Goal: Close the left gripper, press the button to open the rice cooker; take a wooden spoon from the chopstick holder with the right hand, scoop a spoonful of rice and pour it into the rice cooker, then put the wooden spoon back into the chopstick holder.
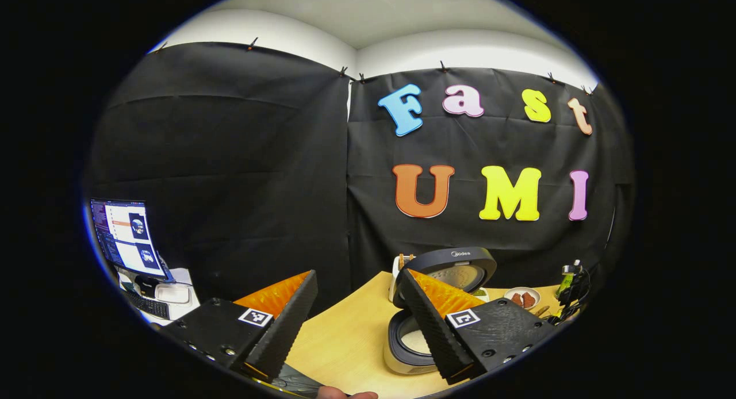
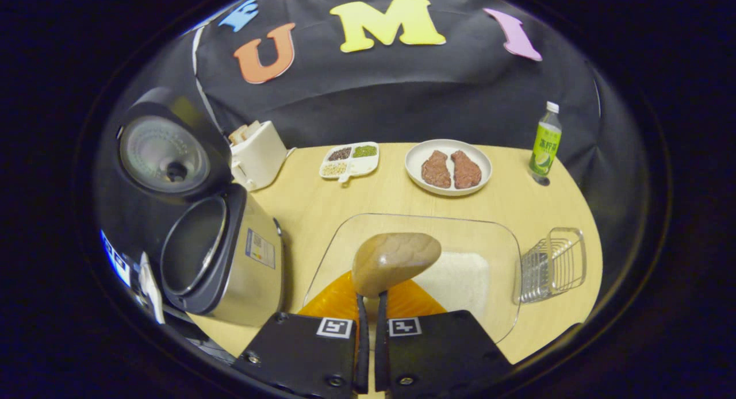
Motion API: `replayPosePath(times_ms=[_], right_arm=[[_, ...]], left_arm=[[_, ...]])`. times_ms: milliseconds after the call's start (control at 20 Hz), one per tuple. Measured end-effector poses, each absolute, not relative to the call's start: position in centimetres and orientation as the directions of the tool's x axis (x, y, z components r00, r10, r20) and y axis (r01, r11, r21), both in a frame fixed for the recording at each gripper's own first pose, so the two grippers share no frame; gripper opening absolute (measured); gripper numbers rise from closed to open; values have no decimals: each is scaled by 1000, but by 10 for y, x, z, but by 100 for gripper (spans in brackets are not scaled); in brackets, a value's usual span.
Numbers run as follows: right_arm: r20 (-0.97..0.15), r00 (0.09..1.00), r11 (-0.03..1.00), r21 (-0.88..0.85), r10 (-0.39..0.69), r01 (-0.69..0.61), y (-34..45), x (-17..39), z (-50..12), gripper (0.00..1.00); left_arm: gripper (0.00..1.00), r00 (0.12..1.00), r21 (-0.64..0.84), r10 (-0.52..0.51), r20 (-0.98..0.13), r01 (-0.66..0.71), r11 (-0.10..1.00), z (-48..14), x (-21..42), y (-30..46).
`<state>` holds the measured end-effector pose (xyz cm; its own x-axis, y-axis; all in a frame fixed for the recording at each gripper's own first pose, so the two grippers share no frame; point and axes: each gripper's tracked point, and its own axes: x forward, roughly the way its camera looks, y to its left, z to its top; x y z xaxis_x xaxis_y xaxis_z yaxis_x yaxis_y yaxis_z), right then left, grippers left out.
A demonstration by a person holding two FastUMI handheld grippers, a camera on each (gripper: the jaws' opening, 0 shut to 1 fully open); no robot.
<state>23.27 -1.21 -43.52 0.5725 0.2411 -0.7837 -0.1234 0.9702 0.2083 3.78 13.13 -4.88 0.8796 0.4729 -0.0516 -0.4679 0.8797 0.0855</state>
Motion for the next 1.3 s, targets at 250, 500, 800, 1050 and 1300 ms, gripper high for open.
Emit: replayPosePath(times_ms=[250, 500, 800, 1050, 1300], right_arm=[[-761, 565, 928, 371, 319, -25, -21, 232, -434, 9], [-708, 603, 853, 514, 367, 85, -49, 229, -425, 9], [-613, 693, 731, 658, 380, 181, -92, 228, -393, 10], [-550, 749, 655, 726, 370, 209, -115, 230, -357, 10], [-502, 755, 633, 759, 421, 152, -86, 228, -309, 9]], left_arm=[[95, 890, 88, 452, -56, -446, 891, -50, 42, 118], [94, 907, 86, 417, -63, -412, 907, -52, 52, 101], [94, 933, 62, 352, -75, -348, 936, -54, 68, 77], [95, 948, 59, 309, -75, -305, 951, -54, 76, 62], [95, 949, 59, 309, -62, -305, 950, -52, 74, 65]])
